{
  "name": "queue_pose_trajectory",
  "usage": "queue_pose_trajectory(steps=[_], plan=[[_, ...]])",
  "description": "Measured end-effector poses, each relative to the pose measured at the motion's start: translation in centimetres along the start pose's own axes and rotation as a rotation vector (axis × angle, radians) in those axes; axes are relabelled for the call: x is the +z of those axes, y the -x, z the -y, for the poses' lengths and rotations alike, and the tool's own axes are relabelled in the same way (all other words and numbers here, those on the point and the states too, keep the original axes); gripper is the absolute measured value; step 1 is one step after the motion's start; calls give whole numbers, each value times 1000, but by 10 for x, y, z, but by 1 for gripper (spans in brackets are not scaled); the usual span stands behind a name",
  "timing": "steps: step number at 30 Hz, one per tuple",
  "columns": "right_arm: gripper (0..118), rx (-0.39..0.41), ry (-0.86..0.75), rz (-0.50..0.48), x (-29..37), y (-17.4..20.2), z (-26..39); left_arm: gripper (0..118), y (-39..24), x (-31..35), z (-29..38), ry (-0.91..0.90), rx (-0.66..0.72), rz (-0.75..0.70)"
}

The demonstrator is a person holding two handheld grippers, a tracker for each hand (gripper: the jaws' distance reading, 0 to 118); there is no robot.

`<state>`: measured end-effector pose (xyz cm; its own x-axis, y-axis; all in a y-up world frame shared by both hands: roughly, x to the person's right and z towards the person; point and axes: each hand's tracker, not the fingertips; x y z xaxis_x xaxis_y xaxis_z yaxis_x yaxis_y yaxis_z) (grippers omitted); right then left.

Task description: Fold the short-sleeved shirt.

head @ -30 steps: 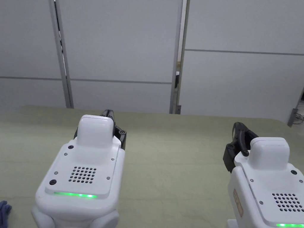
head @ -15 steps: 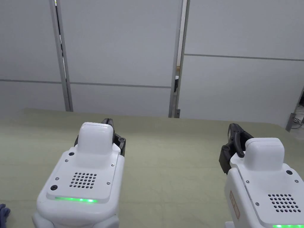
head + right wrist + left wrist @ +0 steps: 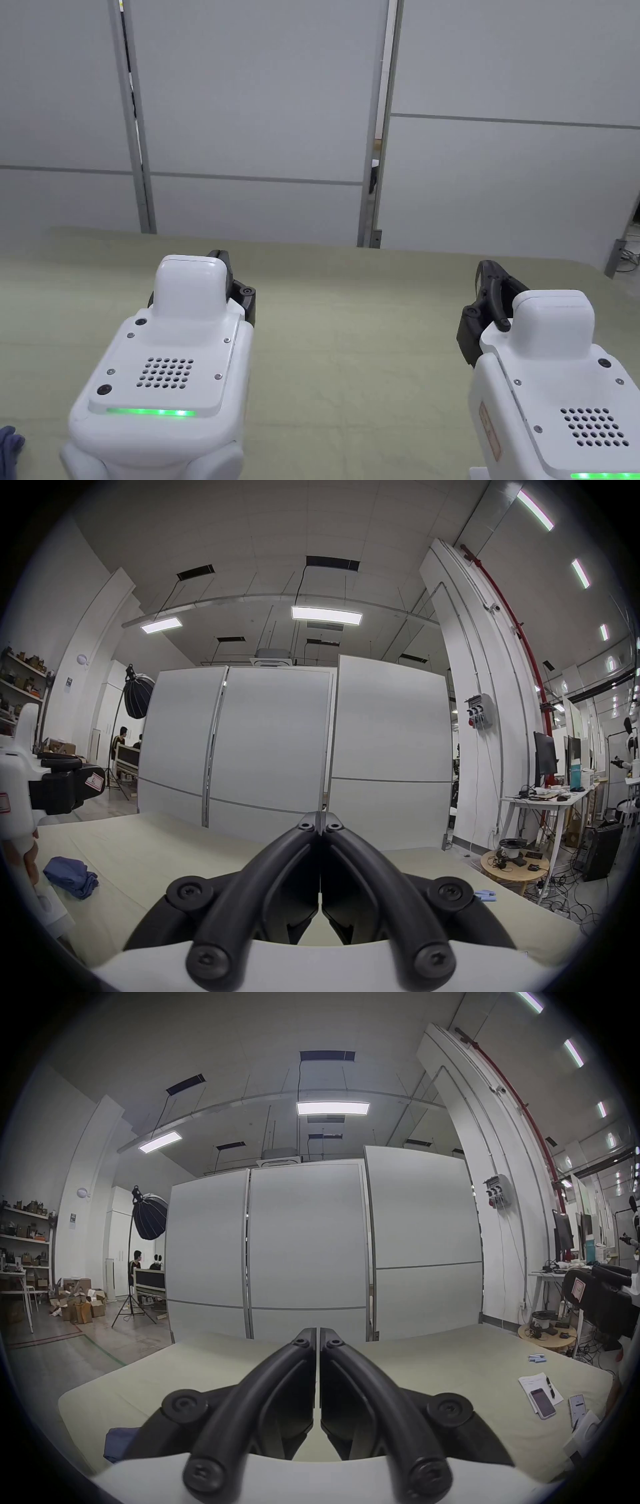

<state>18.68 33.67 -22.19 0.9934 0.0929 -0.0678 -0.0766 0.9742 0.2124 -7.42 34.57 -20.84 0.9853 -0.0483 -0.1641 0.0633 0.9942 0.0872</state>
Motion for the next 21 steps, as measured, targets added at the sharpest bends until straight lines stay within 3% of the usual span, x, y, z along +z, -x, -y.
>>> queue_pose_trajectory(steps=[21], plan=[[2,-19,27,-14,6,8,-3,3,2,1,3,5,-1,-2]])
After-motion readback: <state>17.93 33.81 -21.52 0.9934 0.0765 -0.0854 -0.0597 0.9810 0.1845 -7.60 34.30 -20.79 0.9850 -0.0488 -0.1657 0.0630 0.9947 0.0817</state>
